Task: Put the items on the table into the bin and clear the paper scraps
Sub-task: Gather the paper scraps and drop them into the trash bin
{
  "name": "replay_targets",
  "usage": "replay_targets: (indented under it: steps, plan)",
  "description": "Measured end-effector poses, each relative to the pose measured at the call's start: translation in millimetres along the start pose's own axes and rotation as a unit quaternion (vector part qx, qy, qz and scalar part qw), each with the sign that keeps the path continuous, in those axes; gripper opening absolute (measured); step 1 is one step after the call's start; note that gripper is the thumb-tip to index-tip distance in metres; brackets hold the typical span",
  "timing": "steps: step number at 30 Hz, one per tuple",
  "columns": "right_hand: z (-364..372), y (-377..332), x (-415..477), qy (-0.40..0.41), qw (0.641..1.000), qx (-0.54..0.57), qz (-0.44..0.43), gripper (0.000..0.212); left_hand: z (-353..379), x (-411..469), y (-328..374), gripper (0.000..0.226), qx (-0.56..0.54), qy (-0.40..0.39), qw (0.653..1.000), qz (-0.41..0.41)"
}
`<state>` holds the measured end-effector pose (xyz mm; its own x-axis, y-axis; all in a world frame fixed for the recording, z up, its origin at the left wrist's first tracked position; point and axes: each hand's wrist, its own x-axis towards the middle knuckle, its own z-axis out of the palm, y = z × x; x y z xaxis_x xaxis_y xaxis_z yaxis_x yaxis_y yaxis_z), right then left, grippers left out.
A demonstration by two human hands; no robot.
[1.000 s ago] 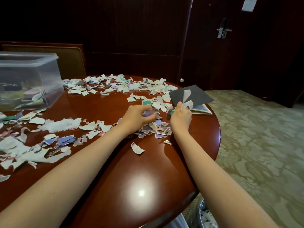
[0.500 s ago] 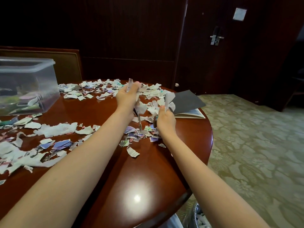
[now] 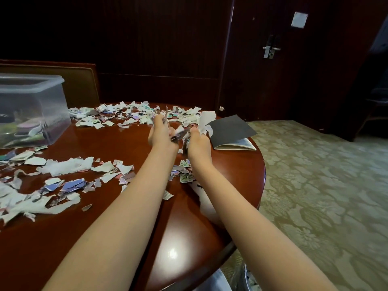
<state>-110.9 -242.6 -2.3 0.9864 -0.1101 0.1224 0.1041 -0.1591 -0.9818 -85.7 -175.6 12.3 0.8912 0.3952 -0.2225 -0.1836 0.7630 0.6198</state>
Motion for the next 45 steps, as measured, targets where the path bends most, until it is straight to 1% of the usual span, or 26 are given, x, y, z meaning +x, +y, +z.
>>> replay_targets:
  steps: [2,5,7,10,13,15,18,23,26,29,32,33,35,37,39,42,45]
  plan:
    - [-3,-3,2,-0.009,0.999,-0.033,-0.028,0.037,-1,-1,-5,0.024,0.036,0.015,0.999,-0.006]
    - [-5,-9,-1,-0.034,0.991,-0.109,-0.07,0.041,-2,-3,-10,0.018,0.063,0.016,0.997,-0.036]
    - [-5,-10,-2,-0.049,0.986,-0.135,-0.087,0.037,-3,-2,-11,0.012,0.084,-0.007,0.995,-0.045]
    - [-3,-11,-4,-0.072,0.982,-0.15,-0.094,0.037,-5,-3,-15,0.015,0.12,-0.06,0.99,-0.052]
    - [-2,-15,-5,-0.082,0.976,-0.171,-0.107,0.038,-4,-8,-16,0.022,0.096,-0.086,0.99,-0.055]
    - [-3,-19,-5,-0.082,0.977,-0.169,-0.103,0.036,-1,-11,-16,0.026,0.076,-0.098,0.99,-0.073]
    - [-9,-24,-4,-0.083,0.975,-0.182,-0.101,0.039,2,-14,-19,0.028,0.028,-0.124,0.987,-0.098]
    - [-22,-29,2,-0.086,0.966,-0.222,-0.096,0.043,13,-18,-31,0.034,-0.033,-0.146,0.984,-0.101]
    - [-33,-28,6,-0.067,0.966,-0.233,-0.093,0.043,23,-21,-39,0.034,-0.034,-0.158,0.981,-0.106]
    - [-50,-25,10,-0.043,0.965,-0.245,-0.087,0.043,36,-23,-55,0.032,0.022,-0.153,0.983,-0.095]
    - [-74,-20,12,-0.018,0.963,-0.257,-0.082,0.042,48,-28,-77,0.032,0.04,-0.162,0.981,-0.103]
    - [-83,-17,12,-0.009,0.963,-0.256,-0.083,0.042,52,-33,-84,0.033,0.052,-0.158,0.98,-0.106]
    - [-99,-11,12,0.01,0.964,-0.251,-0.083,0.041,59,-46,-92,0.035,0.035,-0.161,0.978,-0.127]
    - [-116,-4,11,0.03,0.968,-0.236,-0.083,0.04,67,-55,-104,0.035,0.063,-0.171,0.974,-0.132]
    - [-131,1,10,0.047,0.972,-0.218,-0.073,0.038,73,-66,-115,0.036,0.086,-0.174,0.972,-0.133]
    - [-158,9,7,0.067,0.974,-0.21,-0.051,0.032,84,-77,-138,0.038,0.085,-0.182,0.967,-0.158]
    - [-180,20,4,0.09,0.977,-0.191,-0.033,0.033,92,-87,-161,0.035,0.087,-0.178,0.962,-0.188]
